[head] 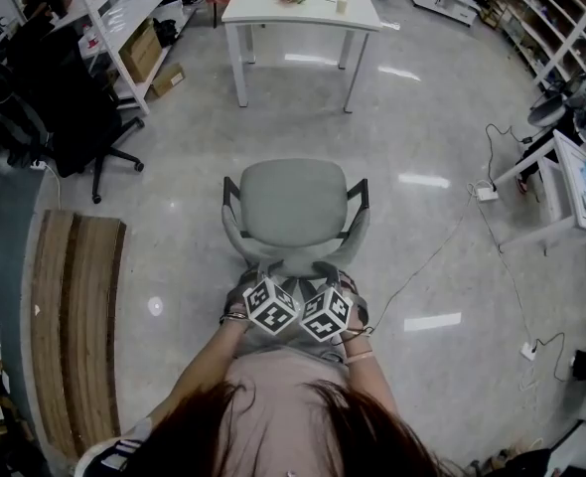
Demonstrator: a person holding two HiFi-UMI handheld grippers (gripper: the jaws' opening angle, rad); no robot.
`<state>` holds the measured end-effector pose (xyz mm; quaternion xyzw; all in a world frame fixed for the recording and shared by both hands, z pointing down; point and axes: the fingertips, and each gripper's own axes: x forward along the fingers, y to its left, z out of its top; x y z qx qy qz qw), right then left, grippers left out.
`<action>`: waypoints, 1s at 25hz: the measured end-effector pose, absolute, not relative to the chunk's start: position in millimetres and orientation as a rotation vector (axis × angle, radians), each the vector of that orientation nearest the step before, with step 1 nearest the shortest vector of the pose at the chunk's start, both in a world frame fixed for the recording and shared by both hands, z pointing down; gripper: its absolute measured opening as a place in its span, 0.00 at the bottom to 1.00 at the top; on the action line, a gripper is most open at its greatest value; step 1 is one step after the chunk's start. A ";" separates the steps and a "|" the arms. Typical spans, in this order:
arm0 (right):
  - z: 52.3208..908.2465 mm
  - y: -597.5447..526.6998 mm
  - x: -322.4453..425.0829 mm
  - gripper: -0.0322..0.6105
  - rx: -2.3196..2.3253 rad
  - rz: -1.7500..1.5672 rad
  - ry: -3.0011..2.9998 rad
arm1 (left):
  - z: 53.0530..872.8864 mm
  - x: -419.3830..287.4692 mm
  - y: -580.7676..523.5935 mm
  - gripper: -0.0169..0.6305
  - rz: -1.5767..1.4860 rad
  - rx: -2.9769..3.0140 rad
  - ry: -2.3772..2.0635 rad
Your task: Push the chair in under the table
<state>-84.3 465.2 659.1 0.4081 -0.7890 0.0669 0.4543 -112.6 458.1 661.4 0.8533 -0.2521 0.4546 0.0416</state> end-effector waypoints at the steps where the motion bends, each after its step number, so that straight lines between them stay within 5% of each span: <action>1: 659.7 463.0 -82.8 0.36 1.004 0.167 -1.944 | 662.0 -110.9 456.1 0.33 1.394 2.617 -0.770; 25: 668.9 395.4 -72.3 0.36 0.938 0.273 -1.928 | 670.0 -95.9 390.3 0.33 1.389 2.595 -0.647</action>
